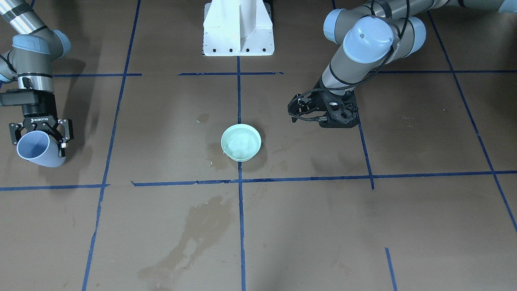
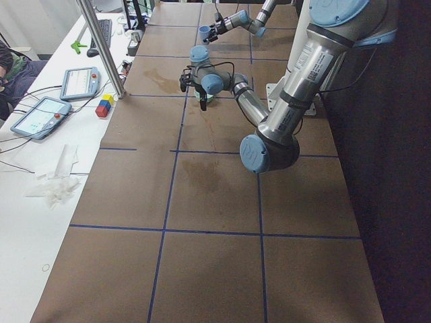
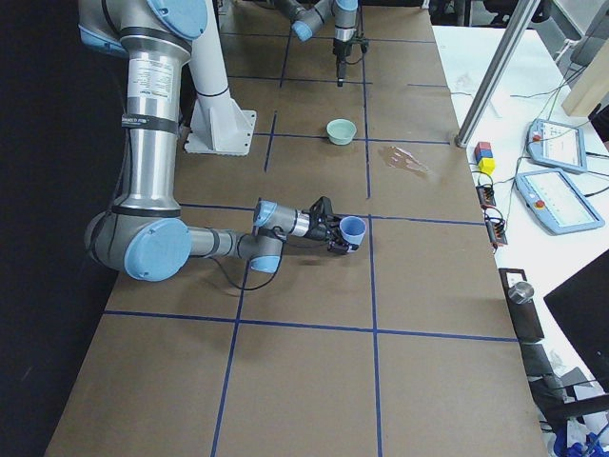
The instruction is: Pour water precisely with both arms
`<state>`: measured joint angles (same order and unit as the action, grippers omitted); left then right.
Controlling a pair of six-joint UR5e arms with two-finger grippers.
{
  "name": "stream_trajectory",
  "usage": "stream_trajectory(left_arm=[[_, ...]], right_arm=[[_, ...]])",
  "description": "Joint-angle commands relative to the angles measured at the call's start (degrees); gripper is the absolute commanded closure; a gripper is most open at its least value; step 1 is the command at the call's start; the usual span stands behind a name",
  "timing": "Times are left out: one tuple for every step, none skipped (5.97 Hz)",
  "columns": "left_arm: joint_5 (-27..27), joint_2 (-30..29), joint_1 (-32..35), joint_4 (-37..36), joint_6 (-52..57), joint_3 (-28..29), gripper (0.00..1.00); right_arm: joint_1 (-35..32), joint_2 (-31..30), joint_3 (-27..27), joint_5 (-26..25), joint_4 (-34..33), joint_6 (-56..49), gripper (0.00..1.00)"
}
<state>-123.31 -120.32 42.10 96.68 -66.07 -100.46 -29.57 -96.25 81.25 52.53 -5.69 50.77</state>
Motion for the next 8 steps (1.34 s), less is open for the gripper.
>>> stream_trajectory(left_arm=[[0.0, 0.0, 0.0, 0.0, 0.0, 0.0, 0.00], [0.0, 0.0, 0.0, 0.0, 0.0, 0.0, 0.00], [0.0, 0.1, 0.1, 0.0, 0.0, 0.0, 0.00], [0.0, 0.0, 0.0, 0.0, 0.0, 0.0, 0.00], [0.0, 0.0, 0.0, 0.0, 0.0, 0.0, 0.00], [0.0, 0.0, 0.0, 0.0, 0.0, 0.0, 0.00], [0.0, 0.0, 0.1, 0.0, 0.0, 0.0, 0.00], [0.0, 0.2, 0.1, 0.0, -0.1, -0.2, 0.00]], right_arm=[[0.0, 0.1, -1.9, 0.0, 0.5, 0.0, 0.85], [0.0, 0.0, -2.0, 0.0, 0.5, 0.0, 0.80], [0.0, 0.0, -2.1, 0.0, 0.5, 0.1, 0.61], [0.1, 0.2, -2.0, -0.1, 0.5, 0.7, 0.01], [0.1, 0.2, -2.0, -0.1, 0.6, 0.7, 0.00], [0.1, 0.2, -1.9, -0.1, 0.6, 0.8, 0.00], [0.1, 0.0, -2.3, -0.1, 3.3, 0.8, 0.00], [0.3, -0.2, -2.4, -0.1, 4.9, 0.8, 0.00]])
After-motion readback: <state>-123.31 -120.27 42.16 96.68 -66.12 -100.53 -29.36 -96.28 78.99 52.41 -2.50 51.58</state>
